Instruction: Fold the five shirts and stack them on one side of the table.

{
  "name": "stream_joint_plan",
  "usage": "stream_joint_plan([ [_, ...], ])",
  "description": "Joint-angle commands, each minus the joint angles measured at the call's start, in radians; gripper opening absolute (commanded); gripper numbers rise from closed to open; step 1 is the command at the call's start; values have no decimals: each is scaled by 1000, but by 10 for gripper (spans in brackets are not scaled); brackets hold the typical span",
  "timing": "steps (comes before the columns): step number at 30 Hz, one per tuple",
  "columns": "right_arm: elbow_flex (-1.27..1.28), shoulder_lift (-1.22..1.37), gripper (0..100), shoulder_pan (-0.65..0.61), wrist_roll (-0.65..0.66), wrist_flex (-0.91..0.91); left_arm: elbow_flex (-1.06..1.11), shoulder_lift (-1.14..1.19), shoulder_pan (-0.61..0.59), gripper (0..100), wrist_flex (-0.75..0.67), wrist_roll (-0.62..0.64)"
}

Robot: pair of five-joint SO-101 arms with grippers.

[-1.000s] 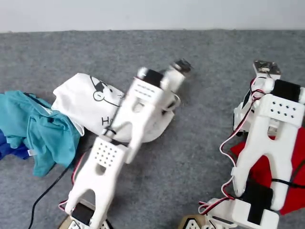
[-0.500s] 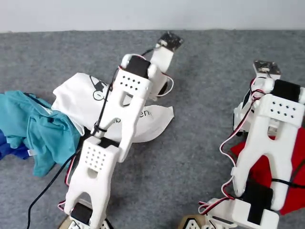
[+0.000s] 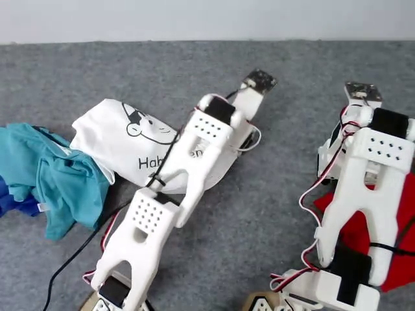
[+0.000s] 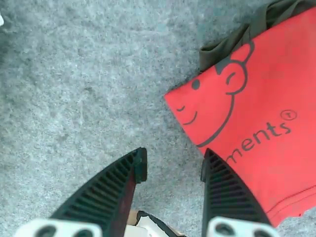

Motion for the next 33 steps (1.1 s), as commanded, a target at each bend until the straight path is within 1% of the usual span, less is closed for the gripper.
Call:
stream_joint_plan([
  [1, -3, -35, 187, -10, 11, -8, -54, 28, 6, 149, -17, 60],
  [5, -3, -35, 187, -10, 11, -8, -120, 103, 2, 149, -3, 60],
  [13, -3, -35, 187, -10, 11, -8, -225, 193, 0, 144, 118, 60],
  [15, -3, -35, 187, -10, 11, -8, -243, 207, 0, 126, 133, 58],
  [18, -3, -35, 187, -10, 11, -8, -272, 216, 0, 57, 137, 57],
  [20, -3, -35, 187, -10, 11, -8, -283, 216, 0, 11, 137, 28],
  [25, -3, -38, 187, -10, 11, -8, -318, 209, 2, 13, 153, -120],
  [28, -3, -41, 187, -10, 11, -8, -433, 209, 6, 13, 226, -140],
  [32, -3, -41, 187, -10, 11, -8, -673, 195, -5, 13, 233, -138],
  [33, -3, -41, 187, -10, 11, -8, -699, 173, -5, 13, 233, -138],
])
